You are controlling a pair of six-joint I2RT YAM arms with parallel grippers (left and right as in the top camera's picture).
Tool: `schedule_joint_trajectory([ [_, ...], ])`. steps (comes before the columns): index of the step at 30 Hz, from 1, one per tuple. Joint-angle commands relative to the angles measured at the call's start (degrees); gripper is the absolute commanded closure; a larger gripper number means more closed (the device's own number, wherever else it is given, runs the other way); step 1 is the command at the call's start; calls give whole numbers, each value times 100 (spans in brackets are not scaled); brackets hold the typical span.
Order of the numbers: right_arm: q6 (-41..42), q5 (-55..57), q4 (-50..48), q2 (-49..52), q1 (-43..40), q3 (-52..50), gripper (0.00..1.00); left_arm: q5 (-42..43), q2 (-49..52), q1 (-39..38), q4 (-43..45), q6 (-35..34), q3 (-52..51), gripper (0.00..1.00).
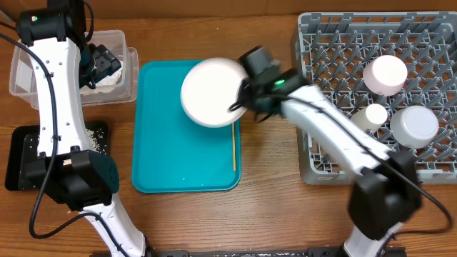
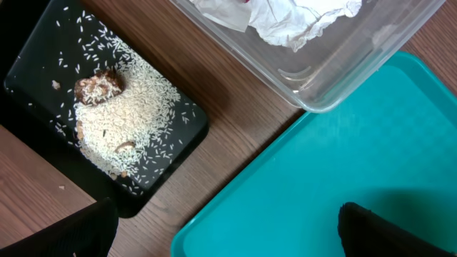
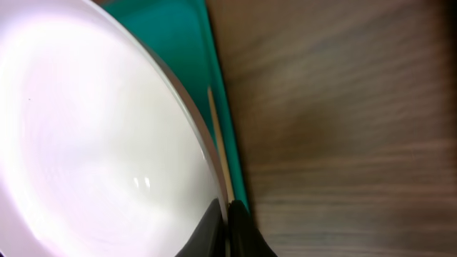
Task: Sort waste into correct bins and load items into the dishwasher
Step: 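Lift the white plate and carry it right to the rack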
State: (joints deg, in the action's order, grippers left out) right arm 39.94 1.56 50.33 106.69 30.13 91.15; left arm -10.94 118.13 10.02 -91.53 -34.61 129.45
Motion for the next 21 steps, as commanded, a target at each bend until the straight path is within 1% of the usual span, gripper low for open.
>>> schedule_joint_trajectory([
  [1,-1200,258,9,-697,-446,223,96,28,-50,7,9,-52,4,0],
  [3,-1427,1027,79,-966,-710,223,96,28,-50,7,9,-52,4,0],
  [7,-1471,3191,262,-1285,-1207,223,96,28,-50,7,9,-52,4,0],
  [10,-1471,4094,321,-1292,-1547,219,96,28,-50,7,9,-52,4,0],
  [12,-1469,4308,291,-1270,-1818,219,96,28,-50,7,9,-52,4,0],
  [16,-1469,4328,-55,-1270,-2304,219,96,28,-50,7,9,-52,4,0],
  [21,-1545,4345,-507,-1178,-2647,219,96,28,-50,7,7,-52,4,0],
])
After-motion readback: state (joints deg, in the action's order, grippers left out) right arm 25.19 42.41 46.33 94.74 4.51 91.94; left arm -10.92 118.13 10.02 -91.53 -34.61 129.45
